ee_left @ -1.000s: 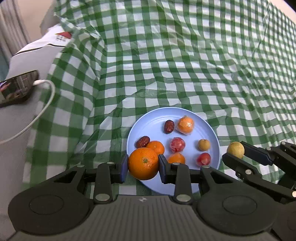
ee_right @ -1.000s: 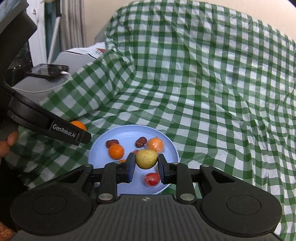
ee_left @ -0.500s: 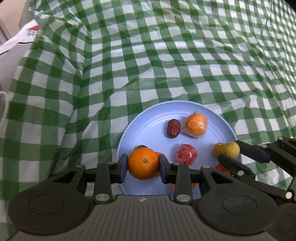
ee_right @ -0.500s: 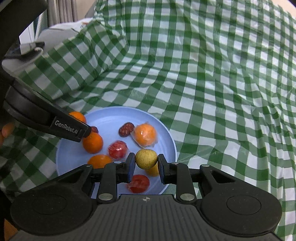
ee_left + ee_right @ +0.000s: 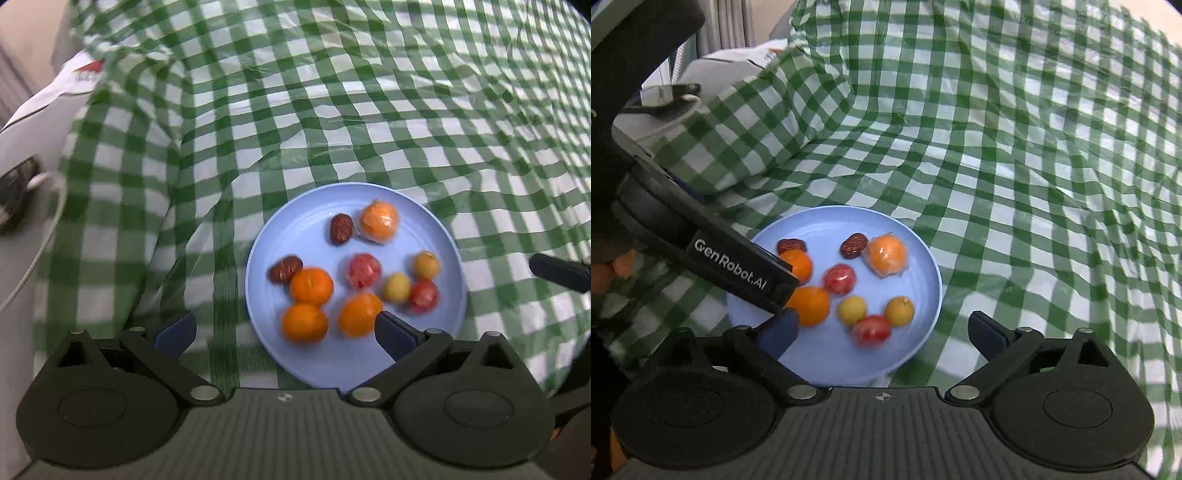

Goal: Organize fruits

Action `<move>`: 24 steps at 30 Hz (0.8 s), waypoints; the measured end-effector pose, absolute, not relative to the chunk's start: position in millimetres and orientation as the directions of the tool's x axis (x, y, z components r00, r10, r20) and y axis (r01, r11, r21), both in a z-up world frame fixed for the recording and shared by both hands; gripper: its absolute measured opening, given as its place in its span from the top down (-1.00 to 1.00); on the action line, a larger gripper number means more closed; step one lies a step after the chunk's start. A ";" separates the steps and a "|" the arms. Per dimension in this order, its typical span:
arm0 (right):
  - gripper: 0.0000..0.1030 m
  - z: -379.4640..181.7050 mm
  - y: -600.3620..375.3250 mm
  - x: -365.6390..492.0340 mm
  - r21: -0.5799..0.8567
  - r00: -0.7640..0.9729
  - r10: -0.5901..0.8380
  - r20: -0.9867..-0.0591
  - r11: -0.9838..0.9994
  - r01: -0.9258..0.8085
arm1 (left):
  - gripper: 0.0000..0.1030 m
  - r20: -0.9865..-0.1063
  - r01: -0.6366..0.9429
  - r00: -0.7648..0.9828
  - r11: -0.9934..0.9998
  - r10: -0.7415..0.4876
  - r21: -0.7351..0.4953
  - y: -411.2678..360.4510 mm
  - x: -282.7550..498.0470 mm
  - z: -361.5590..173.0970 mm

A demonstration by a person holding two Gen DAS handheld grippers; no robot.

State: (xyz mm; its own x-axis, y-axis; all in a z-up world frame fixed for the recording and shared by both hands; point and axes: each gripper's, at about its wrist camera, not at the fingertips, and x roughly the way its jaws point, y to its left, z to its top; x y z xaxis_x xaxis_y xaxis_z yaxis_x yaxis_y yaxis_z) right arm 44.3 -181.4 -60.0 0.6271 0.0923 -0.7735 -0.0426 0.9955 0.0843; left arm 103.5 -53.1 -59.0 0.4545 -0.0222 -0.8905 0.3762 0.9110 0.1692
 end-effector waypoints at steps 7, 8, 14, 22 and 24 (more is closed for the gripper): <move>-0.98 -25.8 -177.0 5.4 0.046 0.675 0.032 -0.737 0.999 0.003 | -0.99 -0.854 0.334 0.519 0.929 -0.043 0.156 -37.4 56.8 -20.8; -0.98 -22.8 -176.9 1.3 0.043 0.681 0.027 -0.732 0.999 0.007 | -0.99 -0.847 0.331 0.530 0.931 -0.047 0.155 -35.7 51.3 -16.6; -0.99 -12.2 -176.8 -18.1 0.034 0.702 -0.014 -0.712 0.998 0.055 | -0.99 -0.820 0.304 0.570 0.939 -0.043 0.162 -29.0 27.4 -3.9; -0.98 0.1 -169.2 -30.6 0.019 0.726 -0.019 -0.687 0.999 0.044 | -0.99 -0.791 0.314 0.611 0.930 -0.043 0.193 -29.0 9.0 6.9; -0.98 2.6 -169.4 -31.8 0.020 0.731 -0.020 -0.682 0.999 0.046 | -0.99 -0.792 0.315 0.609 0.931 -0.047 0.187 -28.9 6.7 8.0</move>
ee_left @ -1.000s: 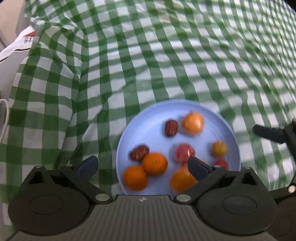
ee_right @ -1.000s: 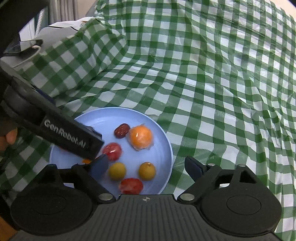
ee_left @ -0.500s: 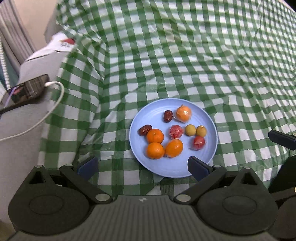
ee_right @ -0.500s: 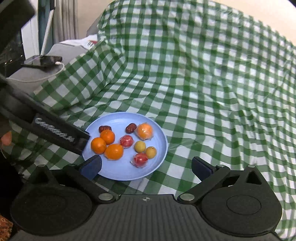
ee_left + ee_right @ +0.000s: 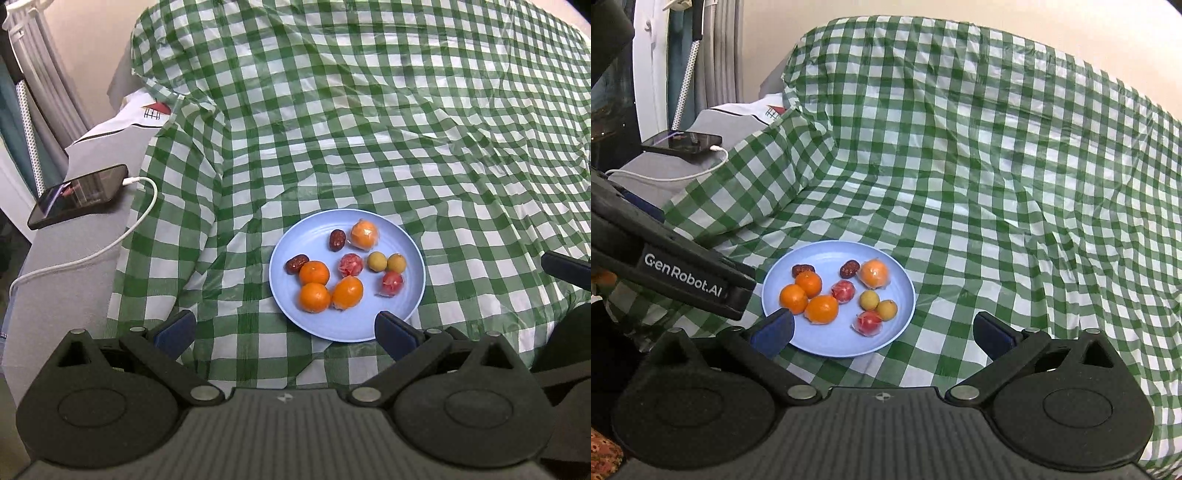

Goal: Organize fruits

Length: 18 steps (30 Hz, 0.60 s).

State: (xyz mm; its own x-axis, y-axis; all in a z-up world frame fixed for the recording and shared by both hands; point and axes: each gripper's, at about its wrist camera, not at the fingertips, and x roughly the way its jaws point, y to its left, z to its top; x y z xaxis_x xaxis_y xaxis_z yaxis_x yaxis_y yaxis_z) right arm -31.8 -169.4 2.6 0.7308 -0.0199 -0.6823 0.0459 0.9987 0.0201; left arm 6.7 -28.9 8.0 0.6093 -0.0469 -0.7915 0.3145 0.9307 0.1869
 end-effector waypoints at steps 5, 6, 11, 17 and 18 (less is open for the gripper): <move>-0.99 4.5 -167.8 -34.1 0.019 0.734 -0.022 -0.679 0.999 0.048 | -0.99 -0.793 0.304 0.608 0.935 -0.042 0.184 -25.5 3.6 7.4; -0.99 4.6 -167.5 -34.1 0.020 0.734 -0.021 -0.679 0.999 0.047 | -0.99 -0.794 0.303 0.607 0.935 -0.041 0.183 -24.6 3.3 7.0; -0.99 4.2 -162.8 -35.7 0.016 0.729 -0.014 -0.684 0.999 0.034 | -0.99 -0.798 0.294 0.601 0.938 -0.033 0.183 -22.2 2.5 5.2; -0.99 4.6 -160.4 -35.3 0.010 0.729 -0.007 -0.685 1.000 0.019 | -0.99 -0.802 0.291 0.597 0.939 -0.026 0.185 -20.5 2.7 4.8; -0.99 4.6 -160.4 -35.4 0.010 0.728 -0.007 -0.685 1.000 0.018 | -0.99 -0.803 0.289 0.595 0.939 -0.025 0.185 -20.2 3.0 4.5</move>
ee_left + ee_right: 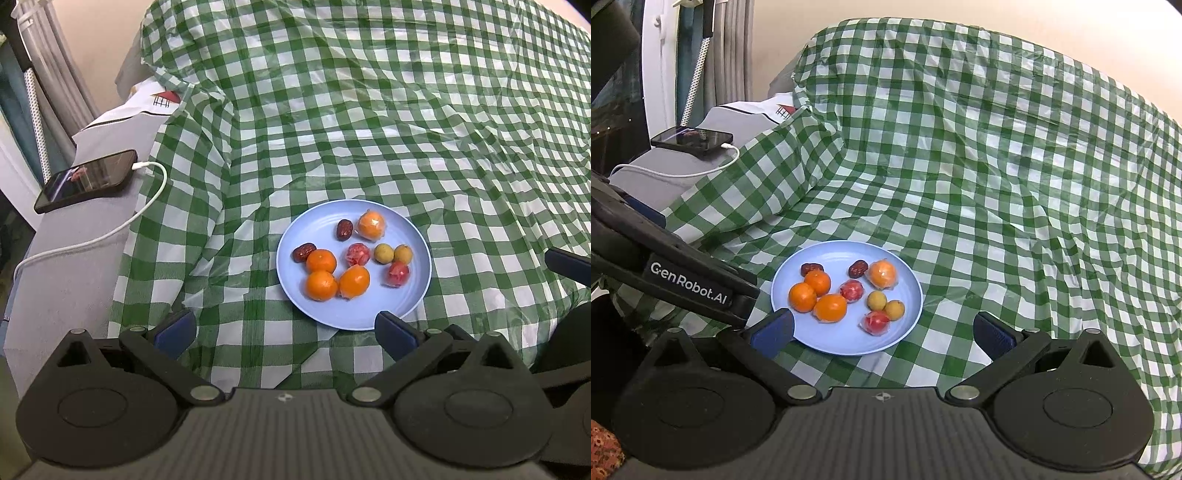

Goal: Organize fruits

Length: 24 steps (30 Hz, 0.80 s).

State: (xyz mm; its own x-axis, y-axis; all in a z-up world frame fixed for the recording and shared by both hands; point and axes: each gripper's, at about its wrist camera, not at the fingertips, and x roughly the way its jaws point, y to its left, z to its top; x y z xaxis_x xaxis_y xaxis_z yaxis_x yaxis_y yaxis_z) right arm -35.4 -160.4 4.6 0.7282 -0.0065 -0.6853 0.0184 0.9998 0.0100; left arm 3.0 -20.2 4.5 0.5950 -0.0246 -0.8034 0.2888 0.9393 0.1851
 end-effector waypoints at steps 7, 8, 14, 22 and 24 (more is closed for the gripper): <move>-0.99 4.1 -160.3 -35.0 0.011 0.729 -0.008 -0.684 1.000 0.022 | -0.99 -0.805 0.279 0.593 0.942 -0.014 0.189 -19.3 4.2 4.8; -0.99 4.0 -160.9 -35.2 0.012 0.729 -0.008 -0.684 1.000 0.022 | -0.99 -0.806 0.277 0.592 0.942 -0.012 0.190 -19.4 4.2 4.6; -0.99 3.6 -163.6 -35.2 0.014 0.728 -0.008 -0.686 1.000 0.024 | -0.99 -0.808 0.272 0.590 0.943 -0.008 0.190 -19.4 4.2 4.4; -0.99 3.5 -162.7 -34.6 0.014 0.728 -0.009 -0.686 1.000 0.025 | -0.99 -0.808 0.271 0.589 0.943 -0.006 0.191 -19.1 4.5 4.4; -0.99 3.3 -162.8 -34.6 0.014 0.727 -0.008 -0.686 1.000 0.025 | -0.99 -0.808 0.272 0.589 0.943 -0.005 0.192 -19.0 4.7 4.1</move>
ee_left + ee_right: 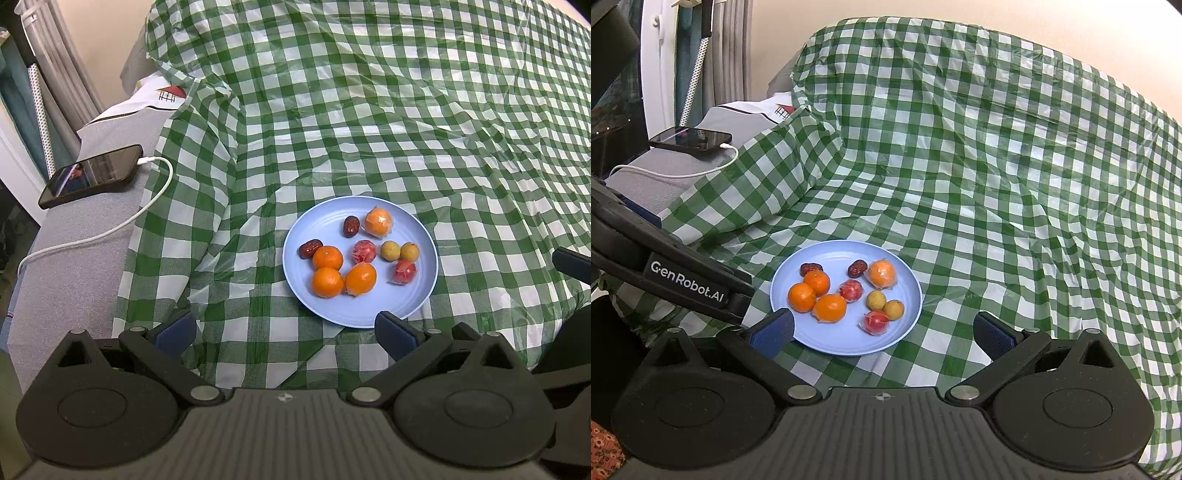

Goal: Organize fruits

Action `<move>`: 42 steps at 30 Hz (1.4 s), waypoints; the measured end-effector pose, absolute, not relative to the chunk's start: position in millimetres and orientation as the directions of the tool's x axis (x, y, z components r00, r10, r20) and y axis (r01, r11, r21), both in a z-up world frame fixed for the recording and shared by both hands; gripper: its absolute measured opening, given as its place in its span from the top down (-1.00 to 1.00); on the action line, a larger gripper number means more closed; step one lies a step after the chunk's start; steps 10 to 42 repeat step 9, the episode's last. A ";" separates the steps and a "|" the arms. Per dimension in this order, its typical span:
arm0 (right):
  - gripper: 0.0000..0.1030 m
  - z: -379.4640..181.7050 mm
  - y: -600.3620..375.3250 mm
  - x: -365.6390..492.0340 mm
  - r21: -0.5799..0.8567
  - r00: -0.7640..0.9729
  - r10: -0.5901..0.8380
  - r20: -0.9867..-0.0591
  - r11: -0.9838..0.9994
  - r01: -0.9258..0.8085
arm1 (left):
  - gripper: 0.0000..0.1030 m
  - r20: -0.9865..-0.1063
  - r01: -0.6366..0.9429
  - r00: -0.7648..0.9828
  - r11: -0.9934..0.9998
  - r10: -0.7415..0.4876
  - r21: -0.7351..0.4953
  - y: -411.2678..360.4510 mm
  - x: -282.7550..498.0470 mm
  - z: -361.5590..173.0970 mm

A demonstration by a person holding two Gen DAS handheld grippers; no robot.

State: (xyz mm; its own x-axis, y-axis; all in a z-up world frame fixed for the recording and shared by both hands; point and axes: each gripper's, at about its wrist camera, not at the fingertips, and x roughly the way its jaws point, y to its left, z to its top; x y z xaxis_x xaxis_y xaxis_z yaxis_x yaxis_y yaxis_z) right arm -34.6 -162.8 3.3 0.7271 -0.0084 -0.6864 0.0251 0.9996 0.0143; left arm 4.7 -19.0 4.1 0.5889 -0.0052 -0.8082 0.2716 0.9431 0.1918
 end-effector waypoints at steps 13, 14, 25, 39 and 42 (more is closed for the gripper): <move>-0.99 3.6 -162.7 -34.4 0.017 0.728 -0.008 -0.685 0.999 0.027 | -0.99 -0.801 0.272 0.599 0.941 -0.003 0.200 -18.5 3.9 4.8; -0.99 3.6 -162.7 -34.4 0.017 0.728 -0.008 -0.685 0.999 0.027 | -0.99 -0.801 0.272 0.599 0.941 -0.003 0.200 -18.5 3.9 4.8; -0.99 3.6 -162.7 -34.4 0.017 0.728 -0.008 -0.685 0.999 0.027 | -0.99 -0.801 0.272 0.599 0.941 -0.003 0.200 -18.5 3.9 4.8; -0.99 3.6 -162.7 -34.4 0.017 0.728 -0.008 -0.685 0.999 0.027 | -0.99 -0.801 0.272 0.599 0.941 -0.003 0.200 -18.5 3.9 4.8; -0.99 3.6 -162.7 -34.4 0.017 0.728 -0.008 -0.685 0.999 0.027 | -0.99 -0.801 0.272 0.599 0.941 -0.003 0.200 -18.5 3.9 4.8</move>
